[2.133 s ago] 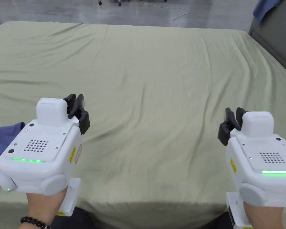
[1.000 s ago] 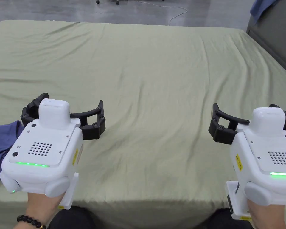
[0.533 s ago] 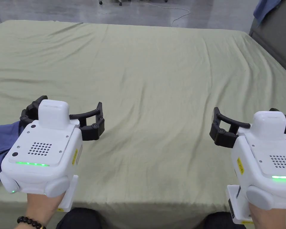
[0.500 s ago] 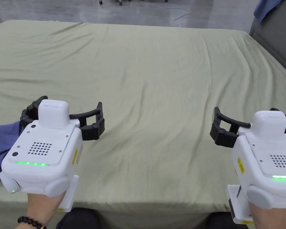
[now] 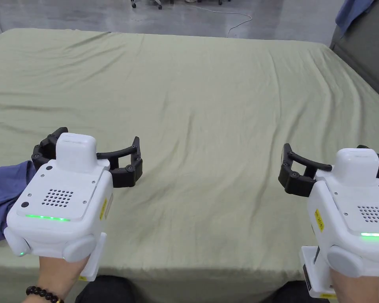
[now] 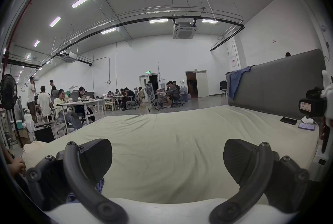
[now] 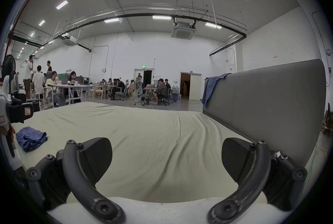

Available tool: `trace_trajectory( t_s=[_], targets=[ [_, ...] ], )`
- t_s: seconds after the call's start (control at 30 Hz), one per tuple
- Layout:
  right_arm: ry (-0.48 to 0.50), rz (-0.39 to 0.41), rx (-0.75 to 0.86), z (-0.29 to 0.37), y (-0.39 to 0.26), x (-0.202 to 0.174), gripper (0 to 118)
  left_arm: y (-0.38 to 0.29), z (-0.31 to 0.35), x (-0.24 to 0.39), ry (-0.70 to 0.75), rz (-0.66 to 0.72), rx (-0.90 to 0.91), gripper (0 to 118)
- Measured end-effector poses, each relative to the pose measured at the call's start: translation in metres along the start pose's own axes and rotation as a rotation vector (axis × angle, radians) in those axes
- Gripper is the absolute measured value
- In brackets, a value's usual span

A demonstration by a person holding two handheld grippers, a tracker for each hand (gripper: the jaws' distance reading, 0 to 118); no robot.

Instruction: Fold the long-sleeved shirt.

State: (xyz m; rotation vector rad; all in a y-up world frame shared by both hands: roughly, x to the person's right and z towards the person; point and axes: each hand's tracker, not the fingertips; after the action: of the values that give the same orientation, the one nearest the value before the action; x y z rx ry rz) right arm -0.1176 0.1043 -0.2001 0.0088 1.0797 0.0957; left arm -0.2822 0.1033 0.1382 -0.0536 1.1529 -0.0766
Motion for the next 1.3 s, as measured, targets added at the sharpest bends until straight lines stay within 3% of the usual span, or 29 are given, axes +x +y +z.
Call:
trace_trajectory(
  t_s=[1.3],
  targets=[
    [0.027, 0.004, -0.02, 0.0011, 0.0016, -0.0054, 118, 0.0004, 0.0008, -0.0014, 0.008, 0.019, -0.007, 118]
  ],
)
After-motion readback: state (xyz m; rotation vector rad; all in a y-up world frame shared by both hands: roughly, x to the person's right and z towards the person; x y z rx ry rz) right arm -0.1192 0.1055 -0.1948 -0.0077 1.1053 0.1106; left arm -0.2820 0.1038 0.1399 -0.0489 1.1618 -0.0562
